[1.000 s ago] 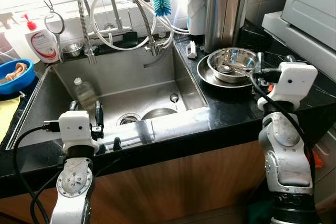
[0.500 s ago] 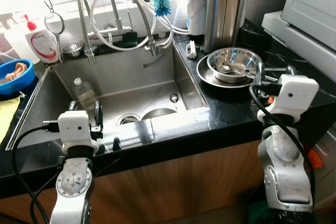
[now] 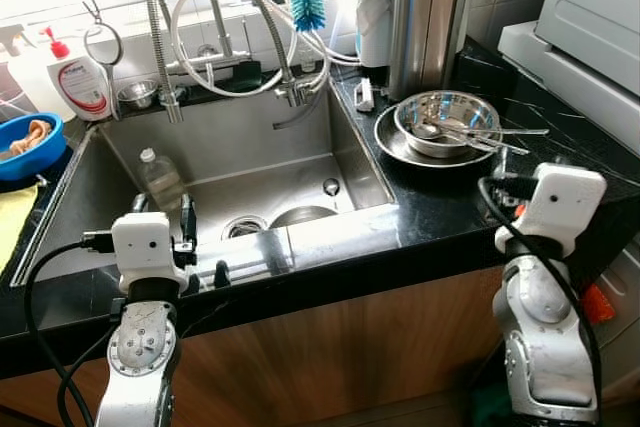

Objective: Kitchen organization

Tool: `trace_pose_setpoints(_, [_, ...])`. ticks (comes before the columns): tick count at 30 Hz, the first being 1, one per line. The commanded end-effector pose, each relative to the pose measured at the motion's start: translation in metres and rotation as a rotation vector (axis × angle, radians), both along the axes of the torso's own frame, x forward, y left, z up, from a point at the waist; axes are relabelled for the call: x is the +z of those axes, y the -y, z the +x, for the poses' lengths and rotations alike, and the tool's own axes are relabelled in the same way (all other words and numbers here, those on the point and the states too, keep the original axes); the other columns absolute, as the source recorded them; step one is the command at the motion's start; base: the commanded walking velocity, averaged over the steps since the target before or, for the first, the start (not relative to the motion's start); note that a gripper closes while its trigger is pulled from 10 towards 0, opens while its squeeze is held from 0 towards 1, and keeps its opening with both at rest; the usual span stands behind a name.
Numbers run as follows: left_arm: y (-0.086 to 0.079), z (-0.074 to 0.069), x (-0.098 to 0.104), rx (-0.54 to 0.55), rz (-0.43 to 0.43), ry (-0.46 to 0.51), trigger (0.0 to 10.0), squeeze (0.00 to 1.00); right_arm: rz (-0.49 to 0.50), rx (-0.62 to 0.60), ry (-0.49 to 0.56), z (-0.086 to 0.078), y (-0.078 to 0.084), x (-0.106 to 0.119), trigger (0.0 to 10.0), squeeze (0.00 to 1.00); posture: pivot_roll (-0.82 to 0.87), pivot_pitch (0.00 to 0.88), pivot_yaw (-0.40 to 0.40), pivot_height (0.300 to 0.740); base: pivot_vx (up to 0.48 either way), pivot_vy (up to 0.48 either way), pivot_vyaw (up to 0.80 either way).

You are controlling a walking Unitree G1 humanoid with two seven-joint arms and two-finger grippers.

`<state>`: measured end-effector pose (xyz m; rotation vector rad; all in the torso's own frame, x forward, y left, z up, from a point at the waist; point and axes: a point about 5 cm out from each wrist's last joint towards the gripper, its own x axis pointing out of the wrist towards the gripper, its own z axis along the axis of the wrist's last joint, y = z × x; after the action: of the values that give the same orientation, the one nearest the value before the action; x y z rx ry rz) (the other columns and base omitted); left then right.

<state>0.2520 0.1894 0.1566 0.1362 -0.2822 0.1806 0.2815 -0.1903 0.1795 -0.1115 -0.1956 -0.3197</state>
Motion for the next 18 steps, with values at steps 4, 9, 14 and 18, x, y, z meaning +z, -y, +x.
trace_pose_setpoints(4, [-0.004, 0.001, -0.001, 0.024, 0.018, -0.006, 10.0, 0.0, 0.01, 0.047, -0.056, 0.006, -0.01, -0.006, 10.0, 0.0, -0.24, 0.0, 0.135, 0.74, 0.0, 0.0, 0.0])
trace_pose_setpoints(9, [-0.003, 0.002, -0.001, 0.022, 0.018, -0.006, 10.0, 0.0, 0.005, 0.078, -0.09, 0.011, -0.013, -0.008, 10.0, 0.0, -0.24, 0.0, 0.135, 0.74, 0.0, 0.0, 0.0])
trace_pose_setpoints(14, [-0.003, 0.002, -0.001, 0.026, 0.017, -0.005, 10.0, 0.0, 0.001, 0.109, -0.126, 0.019, -0.016, -0.01, 10.0, 0.0, -0.24, 0.0, 0.136, 0.74, 0.0, 0.0, 0.0])
trace_pose_setpoints(18, [-0.003, 0.002, 0.0, 0.027, 0.016, -0.001, 10.0, 0.0, -0.011, 0.127, -0.125, 0.027, -0.017, -0.005, 10.0, 0.0, -0.24, 0.0, 0.134, 0.74, 0.0, 0.0, 0.0])
